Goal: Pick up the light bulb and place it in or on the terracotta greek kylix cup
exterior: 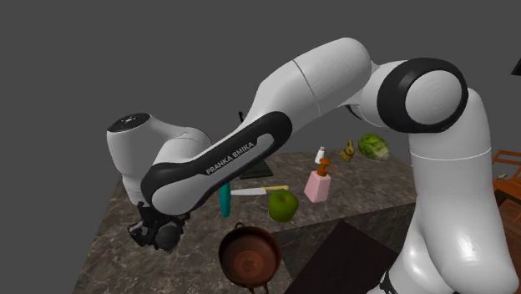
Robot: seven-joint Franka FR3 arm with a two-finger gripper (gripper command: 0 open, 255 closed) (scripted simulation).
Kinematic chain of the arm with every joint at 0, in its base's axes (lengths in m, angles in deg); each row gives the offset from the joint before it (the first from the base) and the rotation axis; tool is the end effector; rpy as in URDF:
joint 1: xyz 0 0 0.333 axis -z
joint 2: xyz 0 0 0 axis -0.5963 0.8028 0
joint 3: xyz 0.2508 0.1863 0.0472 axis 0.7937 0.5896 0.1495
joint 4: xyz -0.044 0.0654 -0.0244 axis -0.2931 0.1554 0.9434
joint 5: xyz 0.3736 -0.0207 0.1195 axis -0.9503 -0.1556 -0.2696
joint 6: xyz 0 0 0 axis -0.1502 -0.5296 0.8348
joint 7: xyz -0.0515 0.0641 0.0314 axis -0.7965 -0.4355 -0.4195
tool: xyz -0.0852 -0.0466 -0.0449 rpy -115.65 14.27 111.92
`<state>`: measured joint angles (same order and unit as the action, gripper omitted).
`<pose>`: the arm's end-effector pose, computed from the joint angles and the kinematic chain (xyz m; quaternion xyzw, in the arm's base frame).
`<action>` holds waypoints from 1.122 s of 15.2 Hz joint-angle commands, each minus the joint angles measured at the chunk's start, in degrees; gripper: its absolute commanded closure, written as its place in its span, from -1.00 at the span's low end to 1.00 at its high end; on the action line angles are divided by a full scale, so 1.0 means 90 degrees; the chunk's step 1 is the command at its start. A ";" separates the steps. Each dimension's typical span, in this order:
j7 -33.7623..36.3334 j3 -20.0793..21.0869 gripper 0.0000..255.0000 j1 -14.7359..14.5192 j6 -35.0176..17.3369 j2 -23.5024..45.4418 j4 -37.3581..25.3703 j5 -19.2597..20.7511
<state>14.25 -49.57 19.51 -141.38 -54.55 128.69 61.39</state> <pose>0.5183 0.3876 0.3105 0.9972 -0.0338 0.0158 0.0642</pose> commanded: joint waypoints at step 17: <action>-0.0648 0.0220 1.00 0.0556 0.0268 -0.1816 0.1318 -0.0780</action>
<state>9.24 -47.77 23.69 -138.05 -68.14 137.23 55.48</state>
